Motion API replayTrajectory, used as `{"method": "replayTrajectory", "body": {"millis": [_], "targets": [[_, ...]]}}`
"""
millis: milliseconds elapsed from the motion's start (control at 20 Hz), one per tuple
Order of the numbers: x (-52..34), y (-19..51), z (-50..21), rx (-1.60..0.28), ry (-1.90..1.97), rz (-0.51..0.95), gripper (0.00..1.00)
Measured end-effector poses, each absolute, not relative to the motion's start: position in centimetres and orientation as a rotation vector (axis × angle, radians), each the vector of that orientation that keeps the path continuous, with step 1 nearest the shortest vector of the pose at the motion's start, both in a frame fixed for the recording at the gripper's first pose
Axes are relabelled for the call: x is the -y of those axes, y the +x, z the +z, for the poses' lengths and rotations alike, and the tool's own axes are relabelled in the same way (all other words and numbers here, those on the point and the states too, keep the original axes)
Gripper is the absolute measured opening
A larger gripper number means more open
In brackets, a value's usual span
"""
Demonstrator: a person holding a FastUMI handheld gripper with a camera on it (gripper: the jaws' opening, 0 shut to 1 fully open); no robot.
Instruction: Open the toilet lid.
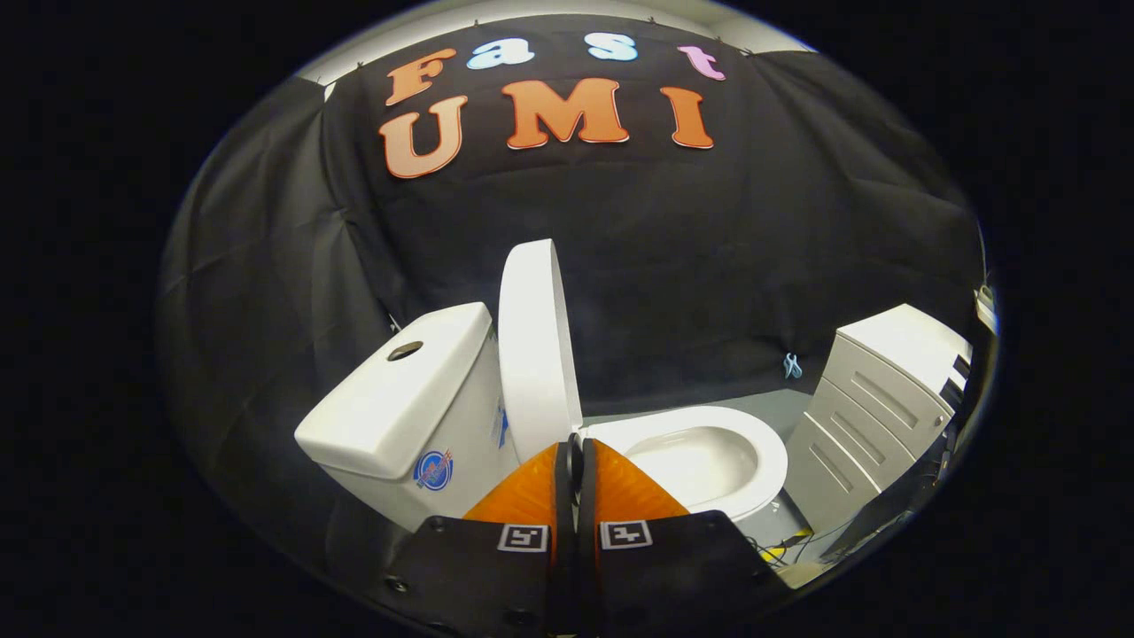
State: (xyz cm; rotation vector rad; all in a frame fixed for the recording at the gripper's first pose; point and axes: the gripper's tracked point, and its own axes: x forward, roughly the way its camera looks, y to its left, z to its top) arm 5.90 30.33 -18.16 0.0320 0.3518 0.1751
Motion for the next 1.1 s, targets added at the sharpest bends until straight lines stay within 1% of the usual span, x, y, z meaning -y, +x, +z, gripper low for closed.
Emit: {"method": "replayTrajectory", "body": {"millis": [550, 1100], "targets": [[-36.0, 4.4, -18.8, -0.344, -0.02, 0.268, 0.08], [-37.0, 4.2, -19.0, -0.332, -0.08, 0.273, 0.08]]}}
